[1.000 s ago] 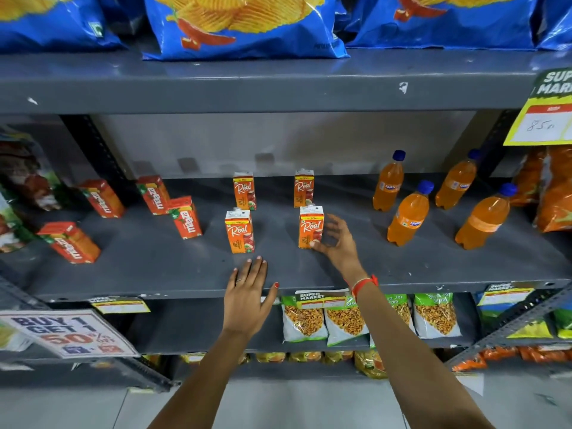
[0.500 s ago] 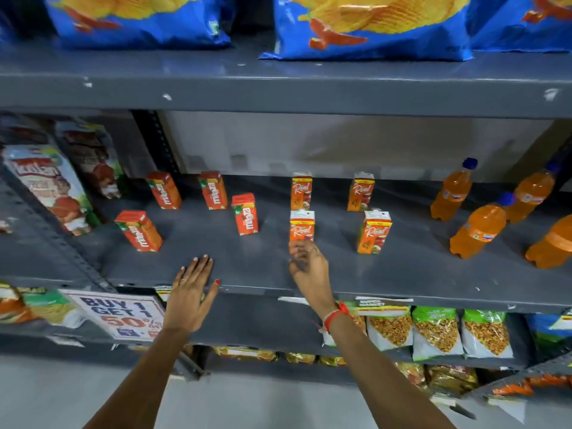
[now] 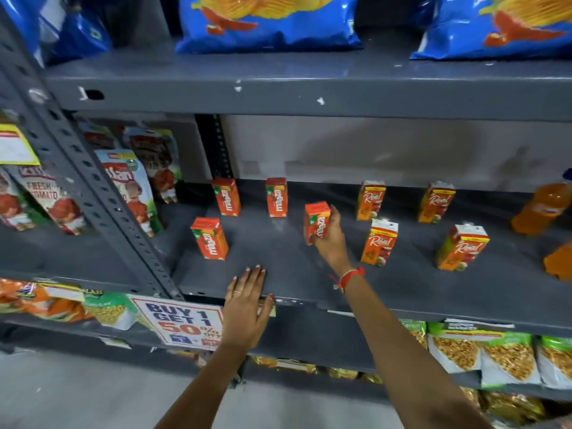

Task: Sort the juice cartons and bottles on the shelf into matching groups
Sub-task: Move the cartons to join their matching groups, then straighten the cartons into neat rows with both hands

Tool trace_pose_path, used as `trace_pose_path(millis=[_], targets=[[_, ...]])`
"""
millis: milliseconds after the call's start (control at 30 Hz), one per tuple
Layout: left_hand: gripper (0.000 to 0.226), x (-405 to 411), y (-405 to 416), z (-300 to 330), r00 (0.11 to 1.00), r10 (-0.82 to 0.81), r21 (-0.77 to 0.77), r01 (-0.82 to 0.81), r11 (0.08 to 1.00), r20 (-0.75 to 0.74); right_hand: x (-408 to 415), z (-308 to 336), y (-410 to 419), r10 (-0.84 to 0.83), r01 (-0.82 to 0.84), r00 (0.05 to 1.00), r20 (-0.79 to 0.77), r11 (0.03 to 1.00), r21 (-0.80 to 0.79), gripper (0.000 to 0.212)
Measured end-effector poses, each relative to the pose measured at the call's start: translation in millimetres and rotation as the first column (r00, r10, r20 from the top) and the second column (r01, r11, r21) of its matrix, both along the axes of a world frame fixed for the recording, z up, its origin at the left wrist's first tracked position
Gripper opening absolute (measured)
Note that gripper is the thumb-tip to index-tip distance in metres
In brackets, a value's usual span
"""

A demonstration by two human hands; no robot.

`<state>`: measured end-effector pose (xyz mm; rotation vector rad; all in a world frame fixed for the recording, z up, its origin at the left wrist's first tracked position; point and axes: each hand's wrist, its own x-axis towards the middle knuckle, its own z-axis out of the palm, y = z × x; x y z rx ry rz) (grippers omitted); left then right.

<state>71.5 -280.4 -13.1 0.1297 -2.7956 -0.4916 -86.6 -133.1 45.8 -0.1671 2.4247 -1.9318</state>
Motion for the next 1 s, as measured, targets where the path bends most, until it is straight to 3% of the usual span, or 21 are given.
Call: trace_pose_path(millis=[167,333,500,567,600,667,733,833,1000], targets=[[0.059,-1,-7,-8,0.998,-0.054,-0.037,0.053,0.998,-0.022,-1,1,8,0.000,-0.001,1.000,-0.014,0.999,-0.045,0.051],[0.058,-2,-8,-13,0.995,-0.052,-0.019,0.050,0.999,-0.084,10,1,-9,0.062,-0.063,0.998,-0.017,0.996,-0.064,0.046],[0.052,-9,-8,5,0.979,0.052,0.243,-0.002,0.970,-0.197,24,-4,-36,0.122,-0.123,0.992,-0.029,0.991,-0.056,0.045],[0.047,-20,-6,20,0.974,0.129,0.502,-0.019,0.865,-0.185,29,-7,-42,0.127,-0.128,0.992,-0.026,0.990,-0.060,0.046],[0.044,-27,-6,27,0.975,0.164,0.663,-0.022,0.748,-0.153,31,-8,-43,0.126,-0.128,0.992,-0.029,0.990,-0.061,0.046],[0.041,-44,-5,43,0.982,0.185,0.910,-0.035,0.413,-0.046,35,-9,-44,0.133,-0.135,0.991,-0.032,0.985,-0.105,0.045],[0.044,-58,-6,55,0.989,0.140,0.975,-0.085,0.207,0.056,40,-10,-45,0.139,-0.133,0.990,0.013,0.967,-0.218,0.040],[0.052,-70,-4,63,0.992,0.031,0.989,-0.123,0.087,0.121,47,-10,-47,0.148,-0.115,0.985,0.087,0.947,-0.301,0.038],[0.059,-77,3,64,0.985,-0.028,0.984,-0.170,0.049,0.171,57,-7,-49,0.118,-0.088,0.989,0.094,0.955,-0.282,0.040]])
